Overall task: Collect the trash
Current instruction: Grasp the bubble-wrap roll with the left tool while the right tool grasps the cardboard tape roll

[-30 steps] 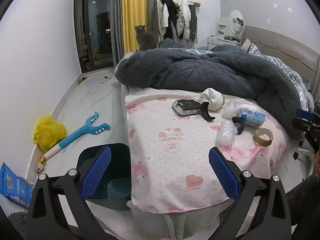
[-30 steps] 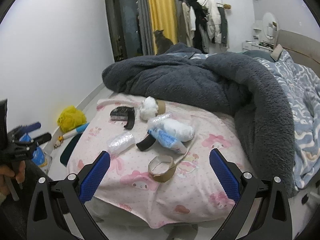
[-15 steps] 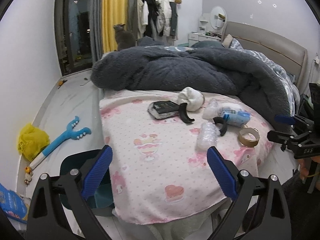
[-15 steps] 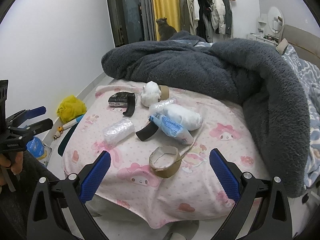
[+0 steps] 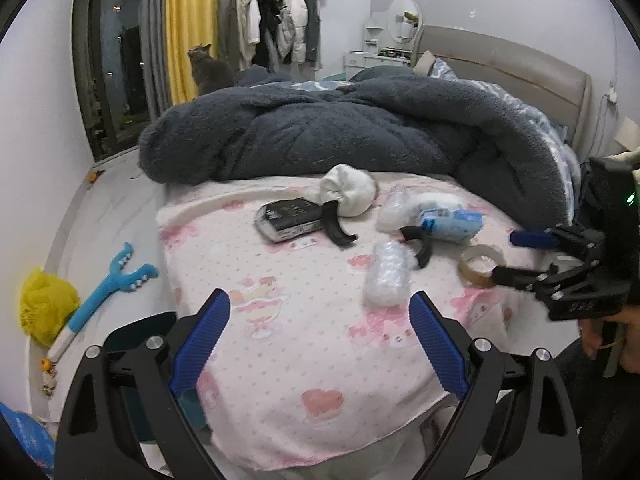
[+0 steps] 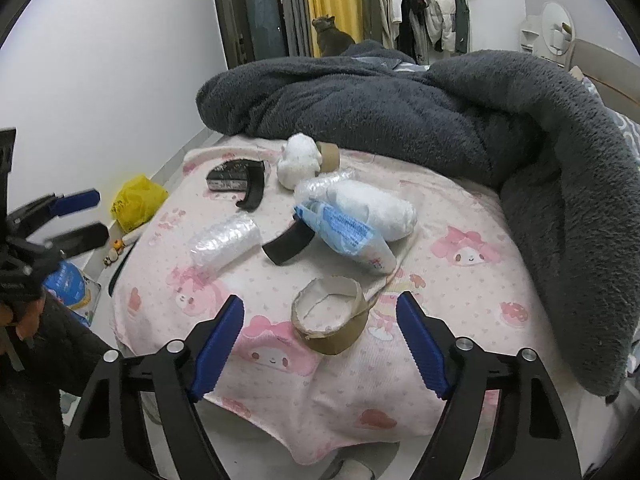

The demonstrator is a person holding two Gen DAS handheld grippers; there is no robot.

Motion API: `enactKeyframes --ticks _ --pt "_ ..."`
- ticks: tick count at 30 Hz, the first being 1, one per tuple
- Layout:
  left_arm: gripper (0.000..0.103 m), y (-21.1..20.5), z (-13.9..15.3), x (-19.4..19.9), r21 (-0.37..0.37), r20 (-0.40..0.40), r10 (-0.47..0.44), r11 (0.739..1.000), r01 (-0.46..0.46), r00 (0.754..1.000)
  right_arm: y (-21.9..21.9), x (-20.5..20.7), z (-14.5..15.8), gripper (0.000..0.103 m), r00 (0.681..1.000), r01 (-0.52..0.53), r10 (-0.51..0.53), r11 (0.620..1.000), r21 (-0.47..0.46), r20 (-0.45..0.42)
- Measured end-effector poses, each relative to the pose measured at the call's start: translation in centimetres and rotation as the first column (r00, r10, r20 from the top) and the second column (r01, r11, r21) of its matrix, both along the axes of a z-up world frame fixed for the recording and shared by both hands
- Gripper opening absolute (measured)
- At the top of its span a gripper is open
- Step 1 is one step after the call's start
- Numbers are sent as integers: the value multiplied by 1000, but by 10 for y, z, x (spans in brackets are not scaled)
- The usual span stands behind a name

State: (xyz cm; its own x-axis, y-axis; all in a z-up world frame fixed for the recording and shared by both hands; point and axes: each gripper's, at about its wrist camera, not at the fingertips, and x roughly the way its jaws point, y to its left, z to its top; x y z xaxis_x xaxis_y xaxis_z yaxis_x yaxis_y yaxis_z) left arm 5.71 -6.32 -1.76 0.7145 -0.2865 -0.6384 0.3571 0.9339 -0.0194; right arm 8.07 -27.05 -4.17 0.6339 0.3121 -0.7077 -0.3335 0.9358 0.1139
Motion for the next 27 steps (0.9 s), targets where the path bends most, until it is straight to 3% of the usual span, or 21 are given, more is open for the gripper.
enactKeyframes --ticks 2,7,21,27 --pt "83 -2 -2 4 2 -10 -15 1000 15 1000 1 2 -5 74 1000 -3 3 1000 -6 -12" --pt "76 -12 -13 18 7 -56 -81 997 81 995 2 8 -15 67 1000 -3 2 1000 -26 -30" --pt "67 -41 -33 45 -36 -119 -191 982 188 974 3 21 -30 48 997 1 -3 1000 -29 -78" --pt "63 -58 -46 56 -24 -165 -218 976 217 962 -3 20 -26 48 998 10 -11 1000 -10 -69"
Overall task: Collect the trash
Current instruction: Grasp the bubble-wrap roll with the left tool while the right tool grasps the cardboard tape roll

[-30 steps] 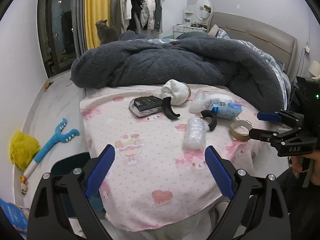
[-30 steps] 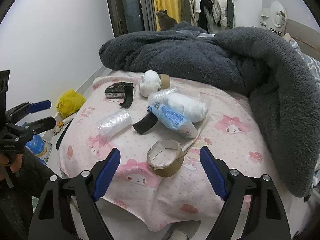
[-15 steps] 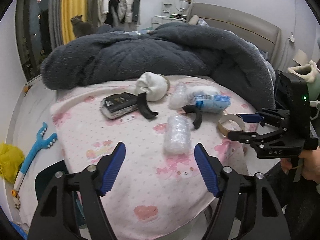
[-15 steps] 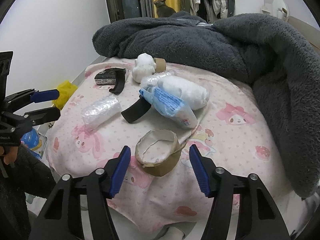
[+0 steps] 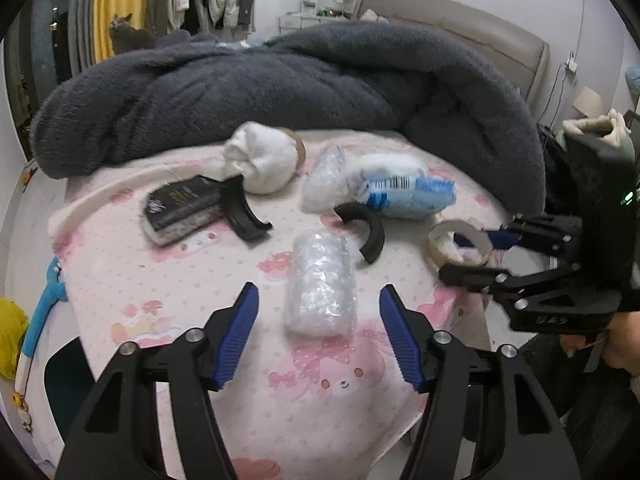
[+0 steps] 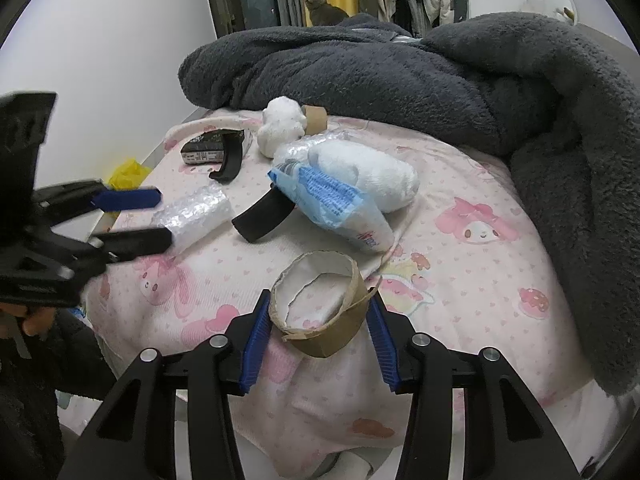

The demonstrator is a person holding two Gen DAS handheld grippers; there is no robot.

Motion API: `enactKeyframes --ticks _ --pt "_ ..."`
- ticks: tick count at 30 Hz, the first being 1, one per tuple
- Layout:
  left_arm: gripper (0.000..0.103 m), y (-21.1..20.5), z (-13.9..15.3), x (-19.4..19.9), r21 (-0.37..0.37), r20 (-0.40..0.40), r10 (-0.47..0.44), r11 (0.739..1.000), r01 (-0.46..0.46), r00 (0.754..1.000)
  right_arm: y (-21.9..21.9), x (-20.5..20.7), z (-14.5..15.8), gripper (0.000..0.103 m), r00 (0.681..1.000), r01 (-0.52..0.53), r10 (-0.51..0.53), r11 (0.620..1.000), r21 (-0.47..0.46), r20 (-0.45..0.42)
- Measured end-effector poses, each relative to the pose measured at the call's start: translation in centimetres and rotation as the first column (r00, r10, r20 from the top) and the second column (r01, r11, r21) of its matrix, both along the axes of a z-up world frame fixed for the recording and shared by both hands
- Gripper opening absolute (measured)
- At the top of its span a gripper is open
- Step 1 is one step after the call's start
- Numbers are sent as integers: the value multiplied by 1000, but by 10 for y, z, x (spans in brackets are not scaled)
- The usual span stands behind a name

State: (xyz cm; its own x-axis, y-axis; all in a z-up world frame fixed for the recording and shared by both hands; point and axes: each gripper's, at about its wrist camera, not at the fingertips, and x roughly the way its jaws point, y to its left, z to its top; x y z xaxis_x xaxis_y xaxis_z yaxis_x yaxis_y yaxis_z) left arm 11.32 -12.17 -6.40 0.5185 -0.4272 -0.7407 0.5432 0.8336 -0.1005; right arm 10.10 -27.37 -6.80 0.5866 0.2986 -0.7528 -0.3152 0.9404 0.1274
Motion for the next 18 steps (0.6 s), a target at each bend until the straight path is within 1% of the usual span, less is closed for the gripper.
enactKeyframes --ticks 2,6,8,10,15,18 --pt "57 -6 -6 4 10 -21 -5 1000 5 1000 -3 0 2 48 1000 3 -3 1000 11 4" --pt "54 -10 -12 10 16 -34 10 1000 -9 999 -8 -3 8 48 1000 1 -2 1000 26 15" --pt "45 -11 -13 12 14 -38 17 1000 -17 999 -10 -5 11 48 1000 -2 1 999 34 24" --pt "41 -13 -13 13 11 -35 19 1000 -19 999 -11 -7 16 48 999 -6 5 999 43 38" --pt "37 -16 -14 18 14 -47 26 1000 -25 999 -12 -9 24 48 998 -8 4 998 56 64" --pt "37 -14 -10 17 2 -29 32 999 -32 999 -11 -8 29 48 997 -5 0 998 69 75"
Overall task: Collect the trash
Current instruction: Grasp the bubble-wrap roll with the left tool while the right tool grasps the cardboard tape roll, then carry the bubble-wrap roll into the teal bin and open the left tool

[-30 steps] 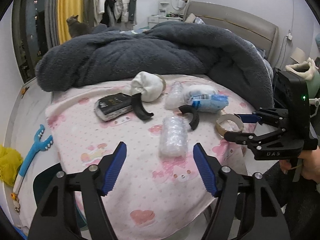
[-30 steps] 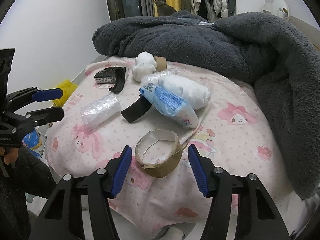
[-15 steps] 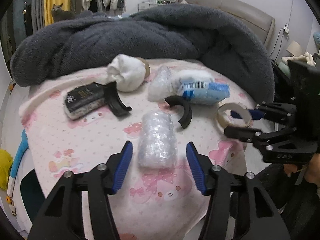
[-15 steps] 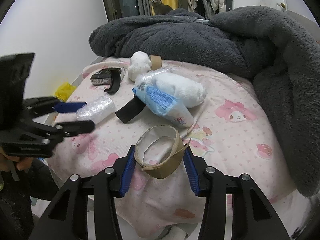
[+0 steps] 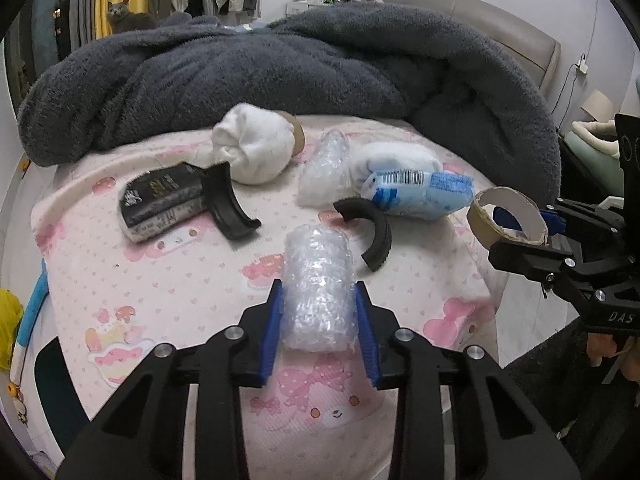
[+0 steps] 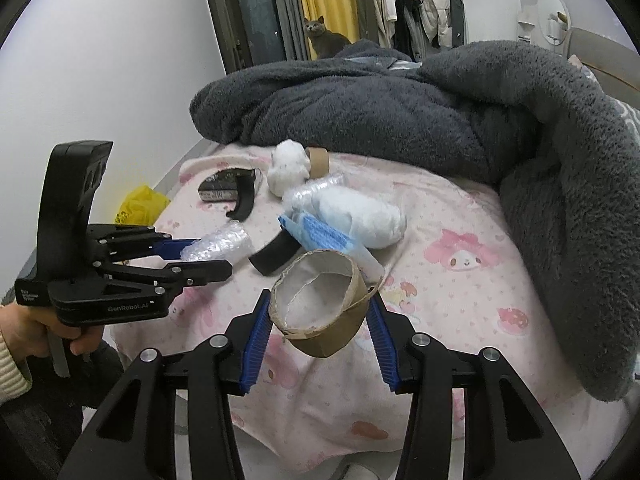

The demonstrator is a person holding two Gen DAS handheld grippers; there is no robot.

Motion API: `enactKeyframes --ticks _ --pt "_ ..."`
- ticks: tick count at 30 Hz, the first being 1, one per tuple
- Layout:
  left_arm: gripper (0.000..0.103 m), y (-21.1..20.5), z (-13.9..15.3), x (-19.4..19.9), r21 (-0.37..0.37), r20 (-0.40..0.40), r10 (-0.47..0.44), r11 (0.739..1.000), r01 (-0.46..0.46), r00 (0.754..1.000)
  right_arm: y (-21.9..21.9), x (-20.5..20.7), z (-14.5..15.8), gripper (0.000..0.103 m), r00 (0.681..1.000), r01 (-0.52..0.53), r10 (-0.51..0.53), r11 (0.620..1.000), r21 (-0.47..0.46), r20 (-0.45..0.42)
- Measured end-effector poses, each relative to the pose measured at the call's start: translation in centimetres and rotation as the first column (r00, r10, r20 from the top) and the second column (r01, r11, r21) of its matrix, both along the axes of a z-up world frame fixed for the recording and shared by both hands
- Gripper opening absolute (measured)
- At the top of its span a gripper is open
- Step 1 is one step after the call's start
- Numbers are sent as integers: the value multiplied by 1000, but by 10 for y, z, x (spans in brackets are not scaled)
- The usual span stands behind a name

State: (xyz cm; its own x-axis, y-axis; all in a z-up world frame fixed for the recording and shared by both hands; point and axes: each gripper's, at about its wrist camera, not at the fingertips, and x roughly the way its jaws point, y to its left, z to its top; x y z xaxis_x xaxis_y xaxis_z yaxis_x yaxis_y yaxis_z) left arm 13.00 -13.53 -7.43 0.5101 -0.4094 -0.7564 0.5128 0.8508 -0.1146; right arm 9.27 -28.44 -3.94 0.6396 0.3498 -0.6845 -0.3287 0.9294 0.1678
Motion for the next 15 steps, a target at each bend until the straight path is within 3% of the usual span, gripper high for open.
enactKeyframes --ticks 8,15 --pt "37 23 15 -3 -30 59 57 998 -55 997 21 5 14 48 999 -15 15 1000 15 33" --pt "37 65 21 -3 -37 79 166 986 -163 983 50 14 19 48 998 -40 39 999 19 44"
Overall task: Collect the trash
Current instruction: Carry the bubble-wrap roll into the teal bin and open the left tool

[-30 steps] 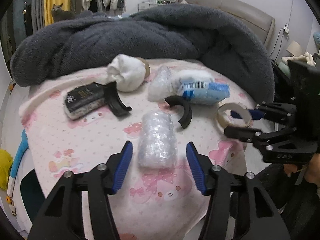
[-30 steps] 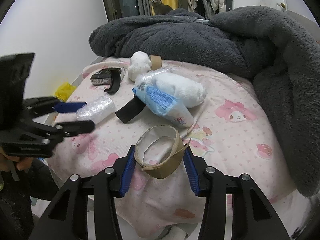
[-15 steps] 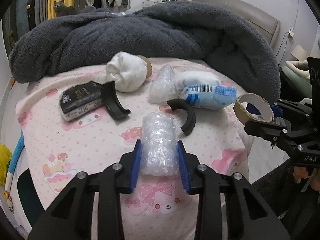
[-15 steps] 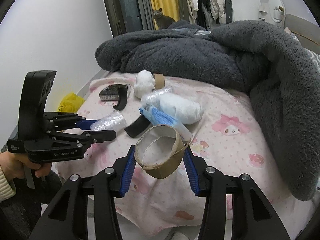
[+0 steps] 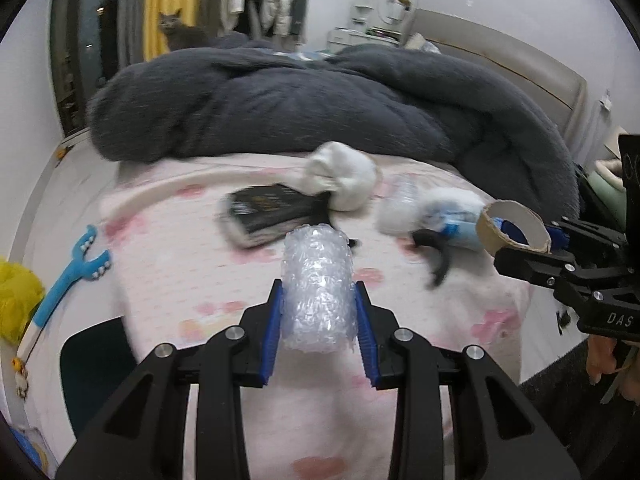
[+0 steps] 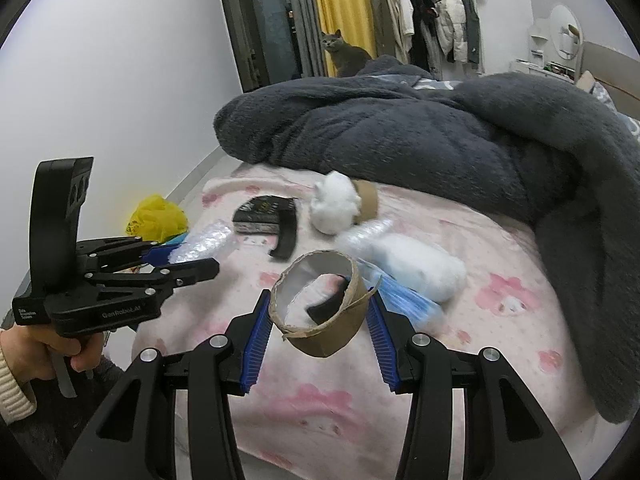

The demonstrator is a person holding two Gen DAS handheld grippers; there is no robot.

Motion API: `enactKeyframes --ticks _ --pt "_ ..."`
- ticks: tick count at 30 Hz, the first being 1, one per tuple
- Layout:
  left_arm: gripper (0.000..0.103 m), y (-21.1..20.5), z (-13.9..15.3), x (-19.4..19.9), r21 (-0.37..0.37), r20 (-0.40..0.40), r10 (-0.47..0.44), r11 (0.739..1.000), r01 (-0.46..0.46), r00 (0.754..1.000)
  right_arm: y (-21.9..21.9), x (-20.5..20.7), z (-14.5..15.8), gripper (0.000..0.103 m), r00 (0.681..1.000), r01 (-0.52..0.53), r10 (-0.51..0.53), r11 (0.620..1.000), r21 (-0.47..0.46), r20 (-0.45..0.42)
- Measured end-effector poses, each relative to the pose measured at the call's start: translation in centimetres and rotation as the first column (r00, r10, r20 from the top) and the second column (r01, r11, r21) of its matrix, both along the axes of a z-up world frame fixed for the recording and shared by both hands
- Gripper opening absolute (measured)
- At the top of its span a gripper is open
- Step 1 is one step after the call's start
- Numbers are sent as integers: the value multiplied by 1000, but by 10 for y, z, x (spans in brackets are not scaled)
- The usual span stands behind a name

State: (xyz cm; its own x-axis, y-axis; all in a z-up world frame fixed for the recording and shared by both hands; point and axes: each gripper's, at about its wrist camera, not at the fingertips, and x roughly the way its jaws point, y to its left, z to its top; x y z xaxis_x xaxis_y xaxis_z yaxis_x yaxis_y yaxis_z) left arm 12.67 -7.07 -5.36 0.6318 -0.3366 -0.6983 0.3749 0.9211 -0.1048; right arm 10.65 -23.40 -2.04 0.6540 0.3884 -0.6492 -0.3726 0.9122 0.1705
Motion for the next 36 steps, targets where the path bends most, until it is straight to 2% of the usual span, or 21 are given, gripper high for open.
enactKeyframes --ticks 8,14,21,32,36 --pt "37 57 2 -4 11 -7 119 993 -119 993 50 13 5 48 998 -60 60 998 1 7" --pt "37 99 -1 -3 16 -17 205 979 -205 979 89 22 6 48 994 -108 108 994 1 -1" --pt "37 154 -20 -2 44 -67 310 950 -308 948 136 30 -1 48 985 -169 169 986 9 -24" --pt "37 213 -57 -3 52 -184 390 921 -387 902 207 41 -13 48 965 -252 255 967 40 -64" --pt "37 235 -74 -3 53 -242 419 906 -419 875 234 42 -19 48 954 -289 291 957 38 -78"
